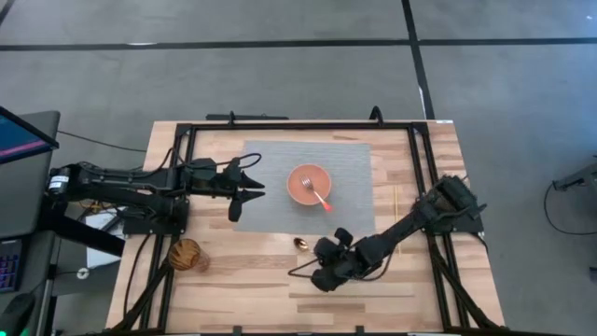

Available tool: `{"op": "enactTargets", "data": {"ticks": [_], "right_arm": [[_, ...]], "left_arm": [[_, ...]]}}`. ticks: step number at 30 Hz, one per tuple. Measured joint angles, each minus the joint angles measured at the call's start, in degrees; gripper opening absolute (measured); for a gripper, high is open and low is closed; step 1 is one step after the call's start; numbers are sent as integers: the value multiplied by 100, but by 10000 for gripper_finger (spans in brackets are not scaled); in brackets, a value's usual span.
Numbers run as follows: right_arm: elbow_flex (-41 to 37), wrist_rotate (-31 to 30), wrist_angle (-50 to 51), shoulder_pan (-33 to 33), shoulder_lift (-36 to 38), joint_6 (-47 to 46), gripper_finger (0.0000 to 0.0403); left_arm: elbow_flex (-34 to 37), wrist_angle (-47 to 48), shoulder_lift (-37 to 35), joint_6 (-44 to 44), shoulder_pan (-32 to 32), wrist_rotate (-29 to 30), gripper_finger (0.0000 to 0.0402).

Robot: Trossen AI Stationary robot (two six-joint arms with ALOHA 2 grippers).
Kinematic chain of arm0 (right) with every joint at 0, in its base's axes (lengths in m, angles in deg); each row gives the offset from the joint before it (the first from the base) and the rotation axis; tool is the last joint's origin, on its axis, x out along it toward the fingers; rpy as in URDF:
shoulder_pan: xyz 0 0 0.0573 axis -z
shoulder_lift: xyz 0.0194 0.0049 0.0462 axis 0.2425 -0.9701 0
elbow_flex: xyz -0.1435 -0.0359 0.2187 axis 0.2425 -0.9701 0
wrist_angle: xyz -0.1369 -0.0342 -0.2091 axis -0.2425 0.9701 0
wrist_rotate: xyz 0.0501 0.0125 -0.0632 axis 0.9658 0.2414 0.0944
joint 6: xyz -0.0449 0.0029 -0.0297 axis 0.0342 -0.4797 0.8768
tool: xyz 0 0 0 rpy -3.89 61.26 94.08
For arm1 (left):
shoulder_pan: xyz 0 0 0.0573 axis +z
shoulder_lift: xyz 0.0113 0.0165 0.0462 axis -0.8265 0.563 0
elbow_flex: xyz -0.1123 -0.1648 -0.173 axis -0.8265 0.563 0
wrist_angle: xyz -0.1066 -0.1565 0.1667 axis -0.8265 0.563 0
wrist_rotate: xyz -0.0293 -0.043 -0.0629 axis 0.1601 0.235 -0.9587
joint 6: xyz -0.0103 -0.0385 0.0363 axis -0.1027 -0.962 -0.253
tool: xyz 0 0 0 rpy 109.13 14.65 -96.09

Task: Pick & Place Utensil
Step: Put the green spoon into the orange bowl on the gray mat

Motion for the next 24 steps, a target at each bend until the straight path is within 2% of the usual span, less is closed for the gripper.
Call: {"op": "enactTargets", "data": {"ticks": [6, 9, 13, 16, 19, 24], "right_arm": [[11, -55, 734, 439, 1112, 4, 7], [11, 66, 1065, 883, 1621, -349, 4], [11, 923, 1526, 1687, 2104, -413, 7], [66, 1855, 1776, 2391, 2208, -52, 6], [437, 2536, 2214, 3003, 2067, 348, 2], [1269, 3523, 3524, 3880, 1434, 1135, 2]], "left_arm": [[0, 0, 0, 54, 0, 0, 105], [0, 0, 0, 62, 0, 2, 105], [0, -14, 0, 64, 0, 2, 105], [0, -17, 0, 62, 0, 2, 105], [0, -24, 0, 63, 0, 1, 105], [0, -40, 0, 65, 0, 2, 105]]}}
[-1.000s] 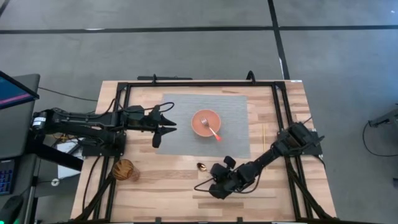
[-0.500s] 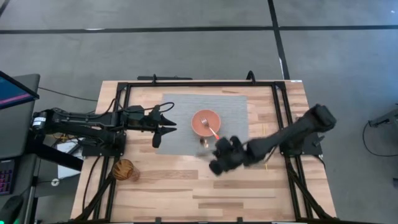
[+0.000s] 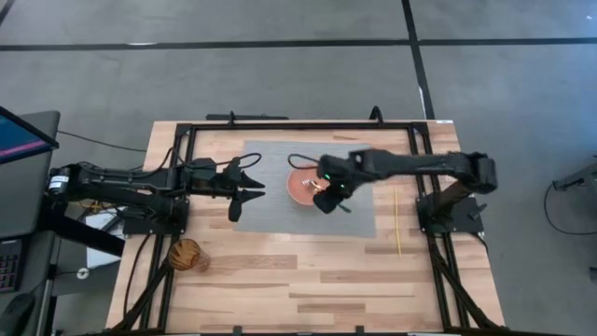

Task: Pick & Place Utensil
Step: Put the green spoon into the orange bowl on the gray mat, then put the brown cup on the gray mat to the top left of the orange bowl

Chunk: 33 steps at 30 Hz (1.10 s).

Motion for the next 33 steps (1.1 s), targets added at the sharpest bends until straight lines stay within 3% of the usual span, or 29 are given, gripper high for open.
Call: {"op": "enactTargets", "data": {"ticks": [3, 10, 17, 23, 33], "right_arm": [[422, 583, 350, 362, -444, 638, 2], [1229, 841, 695, 946, -1217, 1541, 2], [1387, 1397, 794, 1238, -1911, 2054, 5], [1482, 1525, 794, 1270, -2177, 2054, 12], [1522, 1526, 751, 1254, -1979, 2221, 74]], "left_arm": [[-1, -1, 0, 0, 0, 0, 105], [-2, -21, 0, 0, 0, -2, 105], [-2, -23, -2, 0, 0, 0, 105], [-4, -23, -2, 0, 0, 0, 105], [-4, -28, -2, -2, 0, 0, 105]]}}
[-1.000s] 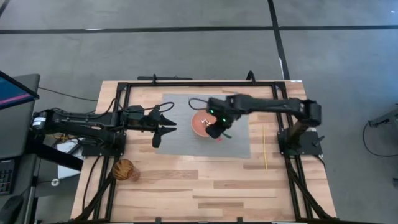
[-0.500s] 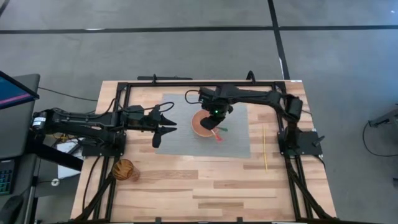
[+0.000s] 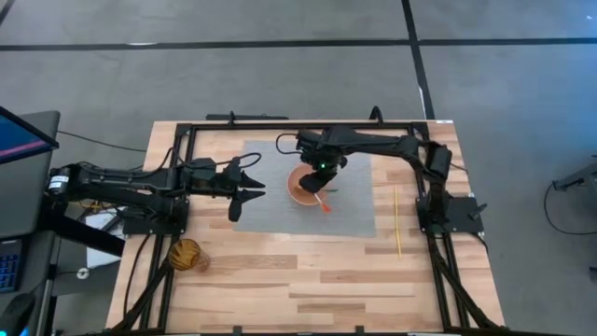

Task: Pick & Place Utensil
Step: Put the brown cup on the gray mat to the top left of the orange bowl

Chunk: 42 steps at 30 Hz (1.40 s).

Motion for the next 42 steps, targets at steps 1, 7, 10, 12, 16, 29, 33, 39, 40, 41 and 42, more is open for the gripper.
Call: {"op": "enactTargets", "data": {"ticks": [1, 7, 10, 12, 16, 29, 33, 39, 40, 41, 42], "right_arm": [[-2, -5, 1, 0, 55, -136, 76], [-2, -48, -2, -167, 674, -169, 79], [-4, -342, -55, -414, 1139, -8, 79], [-4, -884, -91, -678, 1521, 155, 79], [-105, -2360, -262, -1450, 2279, 691, 79], [-4363, -3045, -5313, -3118, 4226, 1420, 79], [-5372, -3002, -7077, -3224, 4449, 2172, 79], [-5399, -2980, -7658, -3189, 4792, 2424, 79], [-5400, -2981, -7657, -3200, 4802, 2424, 79], [-5401, -2976, -7656, -3229, 4785, 2408, 79], [-5401, -2955, -7650, -3241, 4750, 2364, 79]], "left_arm": [[0, -9, 0, 0, 0, -1, 105], [-23, -275, 0, -139, -26, -172, 105], [-272, -299, 0, -207, -31, -519, 105], [-487, -296, 0, -214, -78, -621, 105], [-1061, 52, 2, -337, -261, -656, 105], [-3369, 3229, 680, -346, -1290, 263, 87], [-3976, 4296, 1181, -597, -1521, 371, 86], [-4025, 5379, 1743, -857, -1846, 219, 86], [-4024, 5443, 1837, -984, -1924, 198, 88], [-4024, 5417, 1920, -1156, -2008, 127, 92], [-4026, 5384, 2009, -1348, -2103, -8, 98]]}}
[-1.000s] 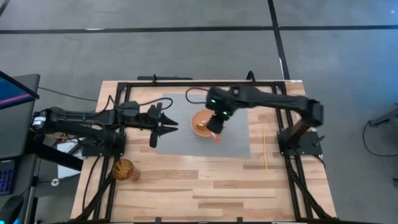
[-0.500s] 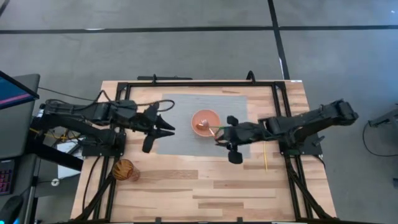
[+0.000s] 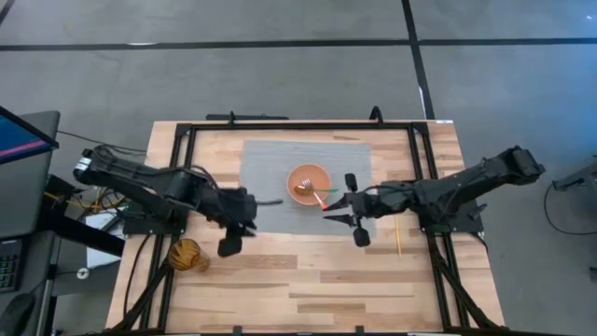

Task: Pick & Place Utensil
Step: Put the brown cup on the gray mat to the top left of the orange bowl

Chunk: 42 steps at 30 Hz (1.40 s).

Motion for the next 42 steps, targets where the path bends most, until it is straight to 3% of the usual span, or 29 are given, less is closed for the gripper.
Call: {"op": "enactTargets", "data": {"ticks": [5, 9, 15, 19, 26, 31, 42], "right_arm": [[-4, 81, -6, -100, -273, -31, 79], [-4, 87, -77, -89, -408, -30, 79], [-4, 84, -183, -52, -472, -34, 79], [-4, 80, -168, -52, -472, -34, 79], [-4, 81, -157, -52, -472, -47, 79], [-4, 78, -154, -48, -472, -46, 79], [-4, 80, -154, -52, -472, -45, 79]], "left_arm": [[0, 210, 363, -844, -558, -361, 143], [0, 668, 453, -1228, -955, -1011, 169], [0, 1057, 253, -3046, -1502, -989, 162], [0, 1856, 283, -3960, -1947, -929, 157], [2, 2422, 321, -4766, -2060, -1271, 157], [51, 2916, 318, -4822, -2037, -1261, 157], [902, 2401, 334, -5071, -1779, -1543, 156]]}}
